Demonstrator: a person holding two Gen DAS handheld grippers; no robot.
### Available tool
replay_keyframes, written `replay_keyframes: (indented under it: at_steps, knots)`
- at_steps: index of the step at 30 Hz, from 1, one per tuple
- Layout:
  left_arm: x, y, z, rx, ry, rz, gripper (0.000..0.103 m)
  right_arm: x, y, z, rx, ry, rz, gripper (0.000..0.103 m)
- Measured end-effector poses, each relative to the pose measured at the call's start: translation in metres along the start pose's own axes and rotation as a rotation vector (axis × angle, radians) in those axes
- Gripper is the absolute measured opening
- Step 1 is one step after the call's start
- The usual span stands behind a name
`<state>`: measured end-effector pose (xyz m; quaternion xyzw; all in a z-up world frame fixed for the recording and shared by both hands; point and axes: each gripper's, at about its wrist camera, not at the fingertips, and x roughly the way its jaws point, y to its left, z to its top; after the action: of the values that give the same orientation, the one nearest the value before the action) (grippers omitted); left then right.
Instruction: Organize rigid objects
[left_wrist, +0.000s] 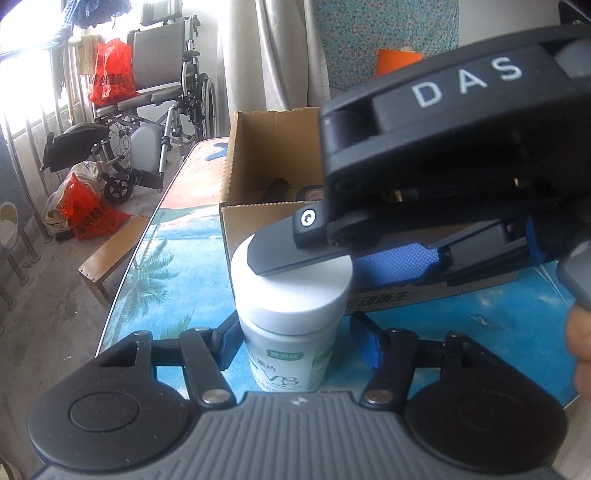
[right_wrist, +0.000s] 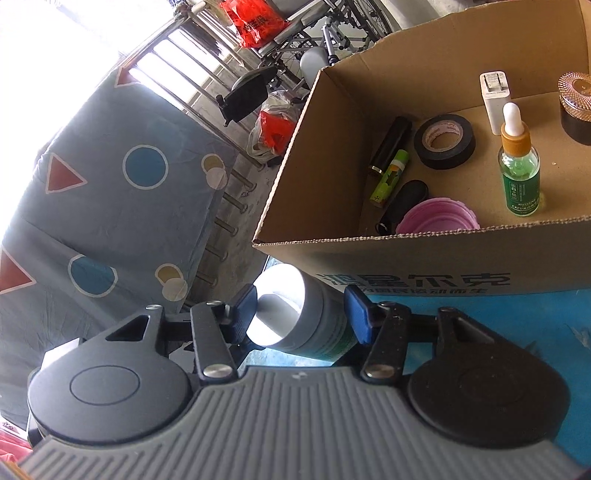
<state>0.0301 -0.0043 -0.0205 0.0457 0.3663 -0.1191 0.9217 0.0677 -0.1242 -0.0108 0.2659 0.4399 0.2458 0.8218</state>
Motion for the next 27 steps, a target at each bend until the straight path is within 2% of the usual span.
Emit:
replay_keyframes:
  at_steps: [4, 16, 27]
  knots:
    - [0.000, 0.002, 0.002, -0.017, -0.001, 0.001, 0.055, -0.002, -0.002, 0.000, 0.002, 0.001, -0.006, 0.049]
    - [-0.004, -0.013, 0.000, 0.012, -0.009, -0.029, 0.054, -0.020, -0.011, -0.005, 0.014, -0.010, -0.036, 0.049]
    - [-0.004, -0.045, 0.000, 0.069, -0.008, -0.073, 0.054, -0.051, -0.035, -0.014, 0.071, -0.047, -0.053, 0.051]
